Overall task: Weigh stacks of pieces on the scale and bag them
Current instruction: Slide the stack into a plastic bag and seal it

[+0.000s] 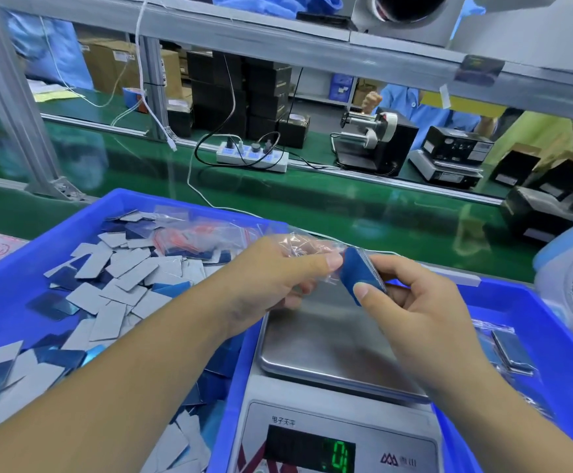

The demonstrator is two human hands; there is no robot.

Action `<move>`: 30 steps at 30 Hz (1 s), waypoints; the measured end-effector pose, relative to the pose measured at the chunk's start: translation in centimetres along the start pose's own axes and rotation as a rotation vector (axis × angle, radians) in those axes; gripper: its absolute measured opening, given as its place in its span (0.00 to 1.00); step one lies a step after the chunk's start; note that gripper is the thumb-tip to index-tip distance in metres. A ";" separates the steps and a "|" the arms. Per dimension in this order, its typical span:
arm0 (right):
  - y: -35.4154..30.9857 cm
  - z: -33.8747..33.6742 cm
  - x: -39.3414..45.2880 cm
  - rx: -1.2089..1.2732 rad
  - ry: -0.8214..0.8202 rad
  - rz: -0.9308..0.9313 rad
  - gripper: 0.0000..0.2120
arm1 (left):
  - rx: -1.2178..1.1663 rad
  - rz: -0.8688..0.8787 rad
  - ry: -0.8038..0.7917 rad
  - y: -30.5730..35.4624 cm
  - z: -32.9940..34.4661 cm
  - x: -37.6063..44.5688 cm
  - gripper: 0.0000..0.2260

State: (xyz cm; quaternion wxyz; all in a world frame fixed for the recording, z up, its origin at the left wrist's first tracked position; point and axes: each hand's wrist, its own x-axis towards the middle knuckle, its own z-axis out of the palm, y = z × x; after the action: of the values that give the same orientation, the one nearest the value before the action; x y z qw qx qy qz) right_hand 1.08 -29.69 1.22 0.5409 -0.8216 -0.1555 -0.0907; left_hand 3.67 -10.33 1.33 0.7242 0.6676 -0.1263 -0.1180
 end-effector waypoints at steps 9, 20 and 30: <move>0.2 0.2 -0.1 -0.003 -0.051 -0.010 0.16 | -0.052 0.003 0.054 0.1 0.2 0.0 0.03; -0.1 0.0 0.3 0.371 -0.063 0.166 0.16 | 0.014 -0.031 -0.122 -0.2 0.9 -0.4 0.08; -0.7 0.5 0.1 0.456 -0.016 0.119 0.12 | -0.305 0.066 0.066 0.1 1.7 -0.1 0.05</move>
State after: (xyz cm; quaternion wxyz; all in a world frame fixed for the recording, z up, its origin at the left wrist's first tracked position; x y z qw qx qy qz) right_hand 0.91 -28.99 1.64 0.7155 -0.6867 -0.1276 -0.0147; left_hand 3.00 -11.89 1.58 0.8243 0.5491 -0.1049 -0.0900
